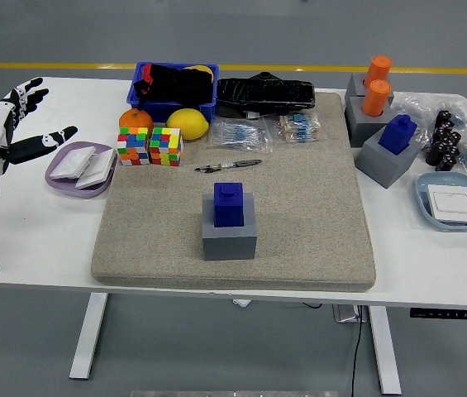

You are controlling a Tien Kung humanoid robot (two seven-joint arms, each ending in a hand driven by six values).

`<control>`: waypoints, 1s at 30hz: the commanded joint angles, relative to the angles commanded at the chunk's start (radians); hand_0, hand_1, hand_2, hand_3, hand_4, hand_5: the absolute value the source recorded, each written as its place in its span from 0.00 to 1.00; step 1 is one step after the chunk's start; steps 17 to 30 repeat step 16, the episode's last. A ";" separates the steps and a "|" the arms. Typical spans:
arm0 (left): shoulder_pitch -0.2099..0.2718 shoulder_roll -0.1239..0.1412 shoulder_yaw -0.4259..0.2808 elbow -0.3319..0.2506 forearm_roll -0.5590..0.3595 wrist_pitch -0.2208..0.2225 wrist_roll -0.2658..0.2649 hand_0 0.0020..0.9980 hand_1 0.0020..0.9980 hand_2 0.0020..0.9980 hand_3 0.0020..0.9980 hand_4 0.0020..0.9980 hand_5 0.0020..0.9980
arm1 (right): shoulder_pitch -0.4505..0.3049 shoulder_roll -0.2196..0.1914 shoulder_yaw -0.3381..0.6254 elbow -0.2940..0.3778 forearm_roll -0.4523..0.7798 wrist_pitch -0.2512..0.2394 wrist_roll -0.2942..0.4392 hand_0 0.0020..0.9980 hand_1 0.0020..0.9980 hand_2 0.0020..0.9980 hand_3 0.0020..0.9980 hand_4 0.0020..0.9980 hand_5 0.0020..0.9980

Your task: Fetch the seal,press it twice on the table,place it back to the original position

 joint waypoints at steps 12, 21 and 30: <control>0.003 0.002 0.002 -0.005 0.001 0.000 0.001 0.89 0.91 0.88 0.93 0.95 0.22 | -0.005 -0.002 -0.006 0.000 0.000 0.000 0.002 0.79 0.70 0.68 0.65 0.81 0.48; 0.003 0.003 0.003 -0.006 0.001 0.000 0.001 0.89 0.91 0.88 0.93 0.95 0.22 | -0.006 -0.004 -0.010 0.000 0.003 0.001 0.003 0.79 0.70 0.68 0.65 0.81 0.48; 0.003 0.003 0.003 -0.006 0.001 0.000 0.001 0.89 0.91 0.88 0.93 0.95 0.22 | -0.006 -0.004 -0.010 0.000 0.003 0.001 0.003 0.79 0.70 0.68 0.65 0.81 0.48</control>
